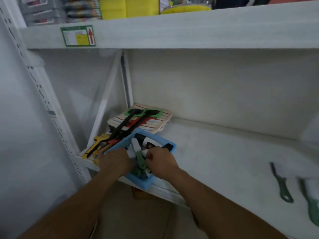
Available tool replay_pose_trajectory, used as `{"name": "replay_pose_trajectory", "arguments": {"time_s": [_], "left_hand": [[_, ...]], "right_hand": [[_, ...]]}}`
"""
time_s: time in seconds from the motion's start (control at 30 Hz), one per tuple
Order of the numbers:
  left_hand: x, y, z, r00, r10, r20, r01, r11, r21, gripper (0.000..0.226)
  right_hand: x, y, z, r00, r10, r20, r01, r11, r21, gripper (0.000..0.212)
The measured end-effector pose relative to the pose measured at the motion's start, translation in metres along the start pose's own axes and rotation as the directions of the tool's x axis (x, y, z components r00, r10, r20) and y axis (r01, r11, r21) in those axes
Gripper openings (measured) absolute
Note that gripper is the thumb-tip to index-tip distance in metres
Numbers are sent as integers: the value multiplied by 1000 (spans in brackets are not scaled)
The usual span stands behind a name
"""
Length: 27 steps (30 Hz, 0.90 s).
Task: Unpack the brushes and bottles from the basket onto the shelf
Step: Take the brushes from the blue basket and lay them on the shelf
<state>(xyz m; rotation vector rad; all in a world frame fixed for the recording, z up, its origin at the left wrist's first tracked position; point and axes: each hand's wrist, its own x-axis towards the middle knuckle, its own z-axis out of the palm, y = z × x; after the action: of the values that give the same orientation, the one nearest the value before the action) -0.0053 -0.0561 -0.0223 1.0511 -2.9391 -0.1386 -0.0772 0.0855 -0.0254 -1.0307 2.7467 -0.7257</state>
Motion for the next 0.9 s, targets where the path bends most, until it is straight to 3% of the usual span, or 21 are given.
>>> {"name": "replay_pose_trajectory", "arguments": {"time_s": [0.1,0.27,0.4,0.5,0.63,0.73,0.8,0.9], "left_hand": [[8,5,14,997,11,81,-18,996,88,57],[19,8,28,992,5,129,-24,989,143,66],[28,11,22,958,-28,284,13,998,55,64],[25,10,11,986,-36,162,44,998,-44,38],[7,7,-9,995,-73,-66,49,948,-314,39],[-17,24,-22,979,-32,-203,-60,899,-434,34],[-35,54,-26,978,67,-199,-165,830,-532,28],[-57,115,-16,960,223,-169,-280,810,-515,26]], "right_hand": [[20,-13,18,999,24,46,-18,991,-134,5],[43,-11,36,994,88,64,-72,975,-212,21],[51,-8,40,980,195,32,-194,980,-37,24],[52,-4,30,964,261,38,-263,937,229,18],[30,16,2,932,363,0,-291,747,598,17],[-10,46,-28,898,437,39,-260,458,850,15],[-40,74,-50,880,471,61,-219,287,933,12],[-86,127,-81,833,553,22,-127,153,980,13]]}}
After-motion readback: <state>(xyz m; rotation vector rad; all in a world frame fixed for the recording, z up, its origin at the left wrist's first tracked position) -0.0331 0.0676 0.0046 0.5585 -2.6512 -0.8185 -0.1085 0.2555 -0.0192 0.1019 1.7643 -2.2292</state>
